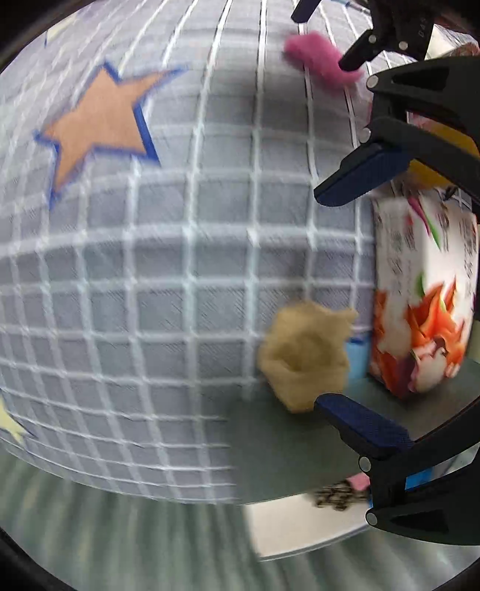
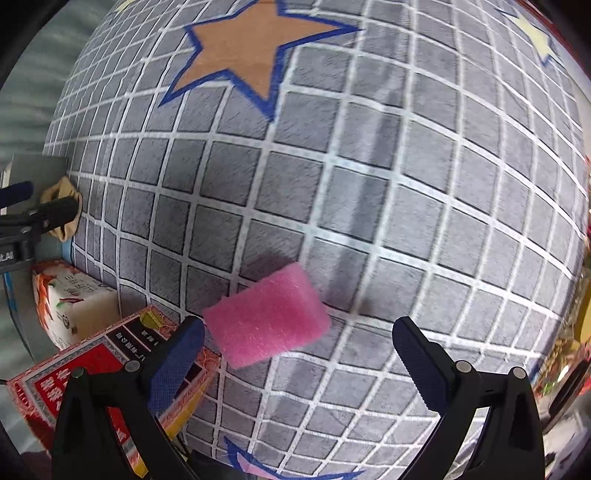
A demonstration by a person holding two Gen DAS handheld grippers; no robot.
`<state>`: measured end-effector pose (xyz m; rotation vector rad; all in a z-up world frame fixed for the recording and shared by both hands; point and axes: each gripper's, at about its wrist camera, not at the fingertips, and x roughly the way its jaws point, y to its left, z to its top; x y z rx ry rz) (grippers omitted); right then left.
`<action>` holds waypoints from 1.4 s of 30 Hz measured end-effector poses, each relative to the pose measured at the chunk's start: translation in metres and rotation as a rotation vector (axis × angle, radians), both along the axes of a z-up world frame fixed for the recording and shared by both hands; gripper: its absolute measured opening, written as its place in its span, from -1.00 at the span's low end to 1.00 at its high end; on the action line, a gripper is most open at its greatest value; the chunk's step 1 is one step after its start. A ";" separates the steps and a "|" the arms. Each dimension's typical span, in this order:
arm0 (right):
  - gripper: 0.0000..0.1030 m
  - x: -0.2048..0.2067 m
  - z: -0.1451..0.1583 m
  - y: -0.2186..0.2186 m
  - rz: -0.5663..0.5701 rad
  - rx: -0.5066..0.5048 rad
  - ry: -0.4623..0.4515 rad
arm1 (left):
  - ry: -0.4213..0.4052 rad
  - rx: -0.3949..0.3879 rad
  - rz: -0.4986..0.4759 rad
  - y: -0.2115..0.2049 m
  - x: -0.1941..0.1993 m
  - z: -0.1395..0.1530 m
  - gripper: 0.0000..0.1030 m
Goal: Organize soft objects
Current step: 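Grasp the beige knit item with left tool while right tool grasps pink foam sponge, then carry the beige knit item and pink sponge over the white box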
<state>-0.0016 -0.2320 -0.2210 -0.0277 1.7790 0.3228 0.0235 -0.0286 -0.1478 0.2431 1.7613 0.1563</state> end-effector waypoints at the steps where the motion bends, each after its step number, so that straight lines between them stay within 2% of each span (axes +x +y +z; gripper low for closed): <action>1: 0.99 0.000 -0.002 0.003 0.011 0.001 0.001 | 0.013 0.016 0.013 0.007 -0.002 -0.005 0.98; 3: 0.99 0.001 -0.006 0.011 0.048 -0.006 -0.002 | 0.035 0.046 0.044 0.016 -0.002 -0.017 0.98; 8: 0.99 -0.004 -0.016 0.028 0.156 -0.080 -0.018 | 0.085 0.066 0.103 0.056 -0.011 -0.050 0.98; 12: 0.98 -0.003 -0.015 0.030 0.156 -0.117 -0.045 | 0.103 0.100 0.078 0.078 -0.015 -0.076 0.98; 13: 0.92 -0.002 -0.014 0.030 0.156 -0.117 -0.046 | 0.116 0.112 0.071 0.080 -0.015 -0.080 0.98; 17: 0.38 -0.019 -0.006 0.033 0.192 -0.154 -0.102 | 0.135 0.114 0.090 0.067 -0.009 -0.086 0.91; 19: 0.38 -0.029 0.004 0.030 0.183 -0.139 -0.112 | 0.139 0.081 0.090 0.064 -0.007 -0.085 0.70; 20: 0.38 -0.030 0.007 0.027 0.173 -0.129 -0.116 | 0.137 0.052 0.093 0.054 -0.005 -0.080 0.43; 21: 0.38 -0.030 0.011 0.024 0.158 -0.117 -0.125 | 0.131 0.055 0.089 0.046 -0.002 -0.079 0.00; 22: 0.38 -0.030 0.015 0.021 0.145 -0.109 -0.132 | 0.122 0.076 0.071 0.044 -0.001 -0.078 -0.16; 25: 0.38 -0.022 0.029 0.012 0.099 -0.068 -0.145 | 0.090 0.056 0.067 0.039 0.003 -0.077 -0.24; 27: 0.38 -0.020 0.040 0.011 0.080 -0.061 -0.159 | 0.050 0.008 0.080 0.041 0.005 -0.068 -0.41; 30: 0.38 -0.011 0.053 0.005 0.041 -0.037 -0.165 | -0.009 -0.056 0.064 0.042 0.009 -0.051 -0.56; 32: 0.38 -0.005 0.062 0.000 0.023 -0.031 -0.170 | -0.050 -0.064 0.045 0.041 0.011 -0.035 -0.59; 37: 0.38 0.003 0.081 -0.011 0.001 -0.026 -0.183 | -0.112 -0.126 0.076 0.046 0.023 -0.005 -0.62; 42: 0.38 0.008 0.103 -0.021 -0.048 -0.016 -0.191 | -0.168 -0.170 0.014 0.039 0.028 0.034 -0.62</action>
